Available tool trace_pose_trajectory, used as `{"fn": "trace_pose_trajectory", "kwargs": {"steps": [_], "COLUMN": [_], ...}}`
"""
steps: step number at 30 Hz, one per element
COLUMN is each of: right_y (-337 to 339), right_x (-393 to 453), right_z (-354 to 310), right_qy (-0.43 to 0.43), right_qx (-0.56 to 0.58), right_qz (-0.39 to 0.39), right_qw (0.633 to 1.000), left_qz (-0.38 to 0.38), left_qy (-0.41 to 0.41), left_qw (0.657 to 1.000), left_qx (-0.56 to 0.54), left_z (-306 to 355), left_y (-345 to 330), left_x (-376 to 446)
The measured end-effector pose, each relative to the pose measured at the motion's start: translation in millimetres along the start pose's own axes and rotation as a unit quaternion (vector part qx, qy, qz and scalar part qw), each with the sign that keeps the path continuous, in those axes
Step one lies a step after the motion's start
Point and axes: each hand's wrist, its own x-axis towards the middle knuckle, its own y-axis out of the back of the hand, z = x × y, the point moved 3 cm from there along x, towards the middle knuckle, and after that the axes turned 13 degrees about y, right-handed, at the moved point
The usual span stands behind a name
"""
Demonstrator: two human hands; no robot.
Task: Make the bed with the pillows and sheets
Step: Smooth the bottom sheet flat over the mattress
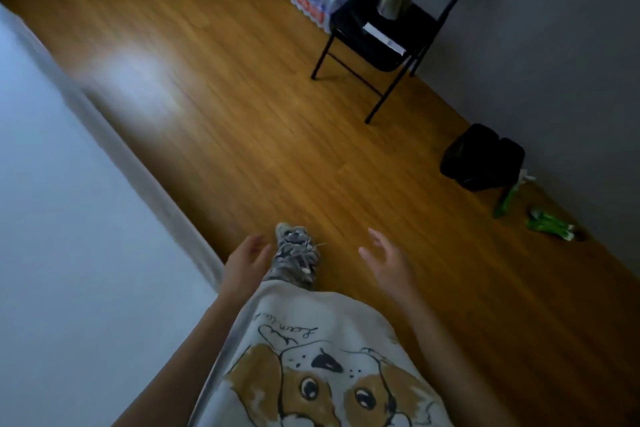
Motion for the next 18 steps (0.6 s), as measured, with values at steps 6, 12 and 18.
{"fn": "trace_pose_trajectory", "kwargs": {"steps": [6, 12, 18], "right_y": [42, 41, 5], "right_x": [142, 286, 469], "right_z": [-78, -160, -246], "right_qy": [0.032, 0.088, 0.134], "right_qx": [0.005, -0.026, -0.02], "right_qz": [-0.011, -0.059, -0.15], "right_qw": [0.999, 0.994, 0.979], "left_qz": [0.002, 0.057, 0.116], "left_qy": [-0.028, -0.04, 0.028], "left_qw": [0.999, 0.997, 0.988], "left_qx": [-0.018, -0.038, -0.096], "left_z": [113, 203, 252], "left_y": [45, 114, 176], "left_x": [109, 197, 315]}}
